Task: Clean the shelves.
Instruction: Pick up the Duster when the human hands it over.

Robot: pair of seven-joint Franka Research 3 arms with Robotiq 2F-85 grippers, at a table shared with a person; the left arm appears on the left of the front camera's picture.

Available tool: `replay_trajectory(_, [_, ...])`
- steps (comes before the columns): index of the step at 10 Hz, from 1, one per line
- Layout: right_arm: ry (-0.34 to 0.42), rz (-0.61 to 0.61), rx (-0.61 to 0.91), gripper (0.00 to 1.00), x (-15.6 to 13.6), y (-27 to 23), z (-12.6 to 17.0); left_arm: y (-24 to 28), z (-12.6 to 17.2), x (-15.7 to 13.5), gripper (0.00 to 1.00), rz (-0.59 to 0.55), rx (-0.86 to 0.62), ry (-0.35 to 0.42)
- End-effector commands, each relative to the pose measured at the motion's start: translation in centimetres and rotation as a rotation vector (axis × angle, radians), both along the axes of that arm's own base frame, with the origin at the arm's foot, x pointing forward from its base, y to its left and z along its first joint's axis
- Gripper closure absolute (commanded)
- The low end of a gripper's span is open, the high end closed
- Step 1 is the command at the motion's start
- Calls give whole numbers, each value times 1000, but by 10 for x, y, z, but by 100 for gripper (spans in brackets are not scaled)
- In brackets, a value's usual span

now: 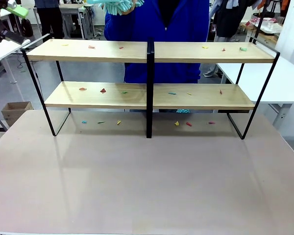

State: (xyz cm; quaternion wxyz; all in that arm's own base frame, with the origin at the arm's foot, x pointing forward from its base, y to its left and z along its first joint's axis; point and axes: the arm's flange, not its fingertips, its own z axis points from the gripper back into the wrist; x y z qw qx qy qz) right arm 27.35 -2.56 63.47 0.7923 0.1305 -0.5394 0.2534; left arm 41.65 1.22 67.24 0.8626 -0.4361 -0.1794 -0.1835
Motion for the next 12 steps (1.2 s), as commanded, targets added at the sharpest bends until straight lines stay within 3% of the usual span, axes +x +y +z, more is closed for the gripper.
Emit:
replay_trajectory(1, [-1,1,-1,0,0,0,0,5,-4,3,0,7,-34,47])
replay_trajectory(2, [-1,1,-1,0,0,0,0,-3,-4,5,0,77,-177,69])
replay_trajectory(3, [-1,1,-1,0,0,0,0,-15,-1,21,0,131,-341,165])
replay_trajectory(5, [-1,1,-1,0,0,0,0,-42,8,55,0,152,-499,237])
replay_trajectory(8, [-1,1,-1,0,0,0,0,-103,7,90,0,186,-446,271])
replay_trajectory(9, [-1,1,-1,0,0,0,0,-122,5,104,0,175,-435,321])
replay_trajectory(10, [-1,1,-1,0,0,0,0,-140,0,114,0,237,-430,281])
replay_trajectory(11, [-1,1,-1,0,0,0,0,-153,-4,124,0,214,-439,342])
replay_trajectory(12, [-1,1,-1,0,0,0,0,-158,-5,130,0,229,-450,353])
